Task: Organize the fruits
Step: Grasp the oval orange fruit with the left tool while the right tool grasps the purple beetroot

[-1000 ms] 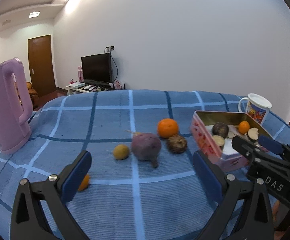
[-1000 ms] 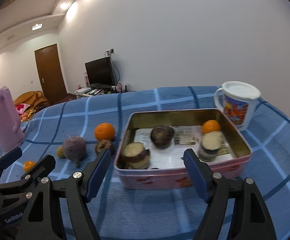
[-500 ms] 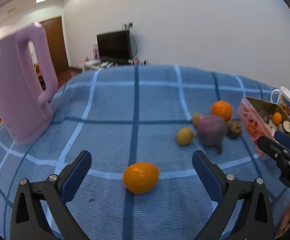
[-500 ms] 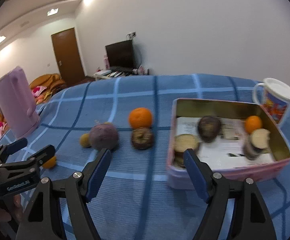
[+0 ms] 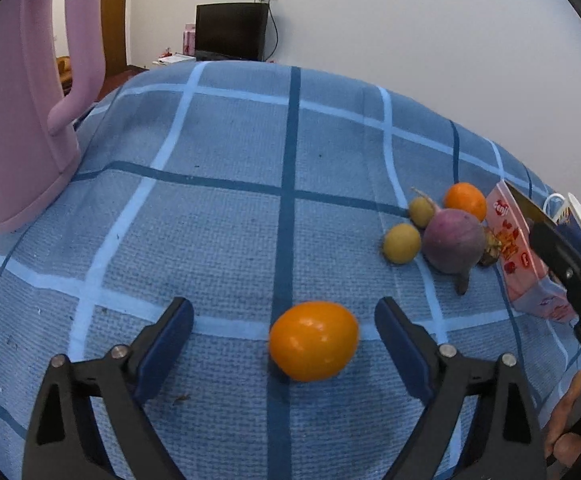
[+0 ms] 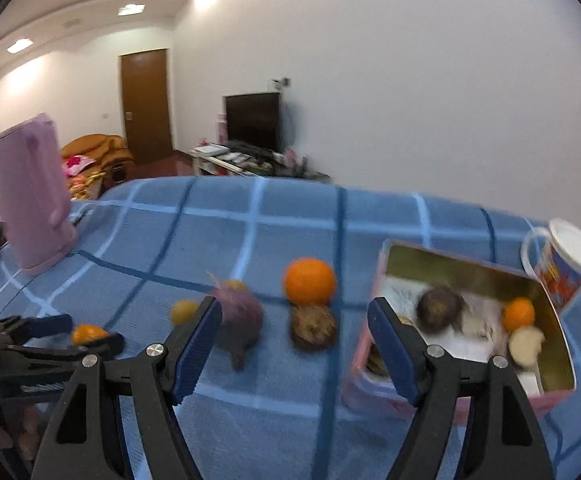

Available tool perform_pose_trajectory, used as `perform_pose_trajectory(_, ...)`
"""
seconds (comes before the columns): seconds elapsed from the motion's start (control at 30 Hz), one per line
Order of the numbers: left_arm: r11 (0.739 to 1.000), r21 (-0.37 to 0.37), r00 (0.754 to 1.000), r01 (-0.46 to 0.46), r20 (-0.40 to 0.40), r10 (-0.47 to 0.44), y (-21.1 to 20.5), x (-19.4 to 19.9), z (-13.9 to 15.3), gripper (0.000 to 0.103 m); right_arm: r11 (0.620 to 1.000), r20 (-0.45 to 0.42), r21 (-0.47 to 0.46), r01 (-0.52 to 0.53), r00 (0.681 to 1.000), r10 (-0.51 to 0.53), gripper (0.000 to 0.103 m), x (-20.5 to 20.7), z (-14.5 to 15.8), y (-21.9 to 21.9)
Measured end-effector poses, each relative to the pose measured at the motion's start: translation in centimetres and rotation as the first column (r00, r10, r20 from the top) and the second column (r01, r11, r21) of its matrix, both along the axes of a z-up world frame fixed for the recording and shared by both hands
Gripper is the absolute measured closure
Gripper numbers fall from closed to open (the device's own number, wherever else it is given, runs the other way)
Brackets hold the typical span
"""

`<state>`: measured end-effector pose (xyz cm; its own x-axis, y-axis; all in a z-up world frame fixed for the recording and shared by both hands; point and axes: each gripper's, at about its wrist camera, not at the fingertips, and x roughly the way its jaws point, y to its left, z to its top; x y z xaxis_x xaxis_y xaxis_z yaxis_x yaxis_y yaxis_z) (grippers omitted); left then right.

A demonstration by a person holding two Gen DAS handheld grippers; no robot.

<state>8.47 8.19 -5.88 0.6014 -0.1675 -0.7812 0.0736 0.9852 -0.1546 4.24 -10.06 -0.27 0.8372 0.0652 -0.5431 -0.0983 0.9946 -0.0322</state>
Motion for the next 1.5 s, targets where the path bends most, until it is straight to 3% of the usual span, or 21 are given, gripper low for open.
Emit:
perform_pose_trajectory(0.13, 0.999, 0.017, 0.999, 0.034, -0.001, -0.034, -0.4, -0.1, 0.0, 0.016, 0.996, -0.088, -0.003, -0.091, 0.992, 0.09, 0.026, 2.5, -0.9, 2.2)
perform_pose_trajectory(0.3, 0.999, 0.001, 0.999, 0.035, 0.002, -0.035, 0.1, -0.3, 0.3, 0.019, 0.994, -0.202, -0.038, -0.105, 0.975, 0.096, 0.026, 5.1, -2.9, 3.5)
perform_pose_trajectory(0.43, 0.998, 0.002, 0.998, 0.055, 0.008, -0.055, 0.2, -0.5, 0.2, 0.036, 0.993, -0.303, -0.017, -0.116, 0.947, 0.106, 0.026, 6.4, -5.0, 3.4)
perform_pose_trajectory(0.57, 0.994, 0.026, 0.994, 0.106, 0.009, -0.106, -1.0, -0.7, 0.2, 0.047, 0.993, -0.338, 0.062, -0.102, 0.934, 0.117, 0.041, 7.2, -5.5, 2.6)
perform_pose_trajectory(0.63, 0.993, 0.019, 0.993, 0.116, 0.011, -0.116, -1.0, -0.7, 0.2, 0.059, 0.991, -0.331, 0.076, -0.106, 0.935, 0.125, 0.048, 7.2, -5.6, 2.4)
perform_pose_trajectory(0.77, 0.993, -0.033, 0.994, 0.11, 0.015, -0.11, 0.2, -0.9, 0.3, 0.06, 0.979, -0.316, 0.17, -0.111, 0.935, 0.161, 0.048, 6.7, -5.5, 1.2)
perform_pose_trajectory(0.87, 0.993, -0.05, 0.994, 0.109, 0.029, -0.108, 0.5, -1.0, 0.5, 0.06, 0.95, -0.223, 0.286, -0.127, 0.955, 0.195, 0.048, 5.3, -4.5, -0.6)
perform_pose_trajectory(0.97, 0.991, -0.073, 0.988, 0.116, 0.109, -0.107, 0.9, -1.9, 1.5, 0.06, 0.927, -0.118, 0.343, -0.154, 0.972, 0.205, 0.048, 3.4, -3.4, -1.8)
perform_pose_trajectory(1.2, 0.99, -0.069, 0.955, 0.121, 0.28, -0.097, 1.0, -3.4, 3.9, 0.06, 0.941, 0.002, 0.285, -0.181, 0.982, 0.188, 0.048, 0.4, -1.4, -1.5)
perform_pose_trajectory(1.5, 0.986, -0.112, 0.929, 0.125, 0.363, -0.076, 0.5, -3.9, 4.6, 0.06, 0.972, 0.07, 0.173, -0.16, 0.986, 0.15, 0.048, -2.1, -0.5, -1.4)
